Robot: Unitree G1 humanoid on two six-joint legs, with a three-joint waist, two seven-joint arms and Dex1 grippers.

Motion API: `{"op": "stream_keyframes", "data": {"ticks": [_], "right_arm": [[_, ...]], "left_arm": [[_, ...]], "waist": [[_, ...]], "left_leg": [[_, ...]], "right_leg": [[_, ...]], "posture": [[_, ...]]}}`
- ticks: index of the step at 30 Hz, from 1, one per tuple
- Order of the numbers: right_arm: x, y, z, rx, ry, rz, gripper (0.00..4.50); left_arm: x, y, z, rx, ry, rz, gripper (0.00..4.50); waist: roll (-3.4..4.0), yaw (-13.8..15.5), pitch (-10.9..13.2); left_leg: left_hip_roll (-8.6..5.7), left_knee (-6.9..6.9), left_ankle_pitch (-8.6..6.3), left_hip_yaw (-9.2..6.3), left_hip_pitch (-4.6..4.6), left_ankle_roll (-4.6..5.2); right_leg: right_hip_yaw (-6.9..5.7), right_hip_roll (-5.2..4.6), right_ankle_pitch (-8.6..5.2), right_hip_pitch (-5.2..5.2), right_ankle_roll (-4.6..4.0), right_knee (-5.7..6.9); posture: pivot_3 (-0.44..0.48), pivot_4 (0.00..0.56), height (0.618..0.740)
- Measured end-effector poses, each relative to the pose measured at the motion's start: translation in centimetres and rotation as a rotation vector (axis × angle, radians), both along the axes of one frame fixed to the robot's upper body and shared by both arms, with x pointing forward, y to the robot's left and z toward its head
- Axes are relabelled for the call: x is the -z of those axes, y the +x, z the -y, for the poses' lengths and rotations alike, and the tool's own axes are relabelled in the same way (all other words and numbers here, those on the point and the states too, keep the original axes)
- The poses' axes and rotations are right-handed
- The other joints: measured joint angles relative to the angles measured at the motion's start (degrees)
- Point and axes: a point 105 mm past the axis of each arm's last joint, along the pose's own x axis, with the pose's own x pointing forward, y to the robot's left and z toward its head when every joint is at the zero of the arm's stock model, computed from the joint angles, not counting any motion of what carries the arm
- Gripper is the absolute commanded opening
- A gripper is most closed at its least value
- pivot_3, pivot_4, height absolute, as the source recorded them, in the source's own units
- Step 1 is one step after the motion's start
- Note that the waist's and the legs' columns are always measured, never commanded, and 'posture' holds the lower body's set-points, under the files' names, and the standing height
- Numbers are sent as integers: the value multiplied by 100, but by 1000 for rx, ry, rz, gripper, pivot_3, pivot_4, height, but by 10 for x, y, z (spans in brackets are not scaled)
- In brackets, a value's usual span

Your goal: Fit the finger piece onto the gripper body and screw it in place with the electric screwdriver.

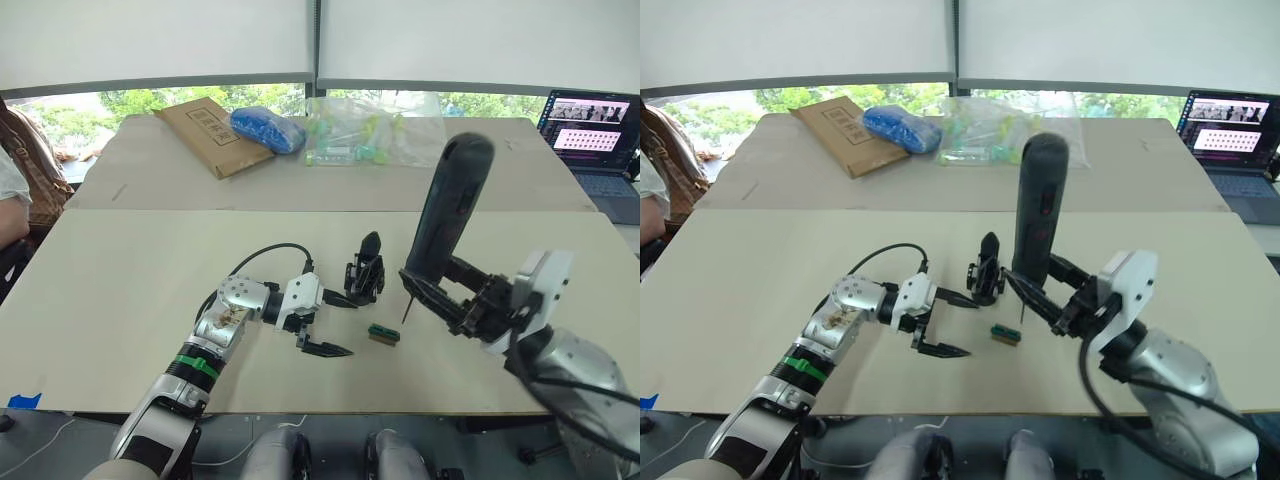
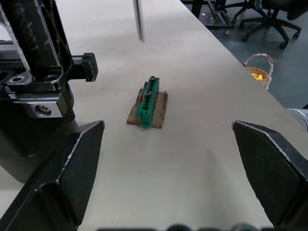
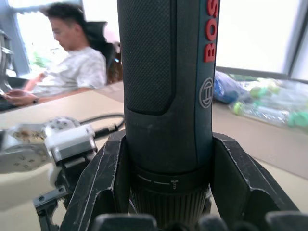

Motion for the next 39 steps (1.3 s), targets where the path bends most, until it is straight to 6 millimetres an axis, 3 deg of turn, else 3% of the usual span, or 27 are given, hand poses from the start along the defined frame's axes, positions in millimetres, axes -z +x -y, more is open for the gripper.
{"op": "stream_keyframes", "data": {"ticks": [9,23,39], "right_arm": [[18,-5,5,-199,-102,-63,1890],[27,4,2,-139,-30,-23,1890],[36,2,0,-114,-38,-35,1890]], "left_arm": [[5,-1,-6,10,23,-26,4500],[5,-1,-2,10,10,-39,4500],[3,1,11,-19,-41,-45,4500]], "waist": [[-2,9,0],[-2,8,0],[-2,4,0]], "left_leg": [[-1,7,-4,1,-9,8],[-1,7,-5,1,-12,8],[-2,8,-5,1,-12,8]], "right_leg": [[-4,-2,2,-1,4,-5],[-5,-3,3,-3,6,-3],[-4,-3,3,-3,6,-4]], "posture": [[0,150,732],[0,150,732],[0,150,732]]}}
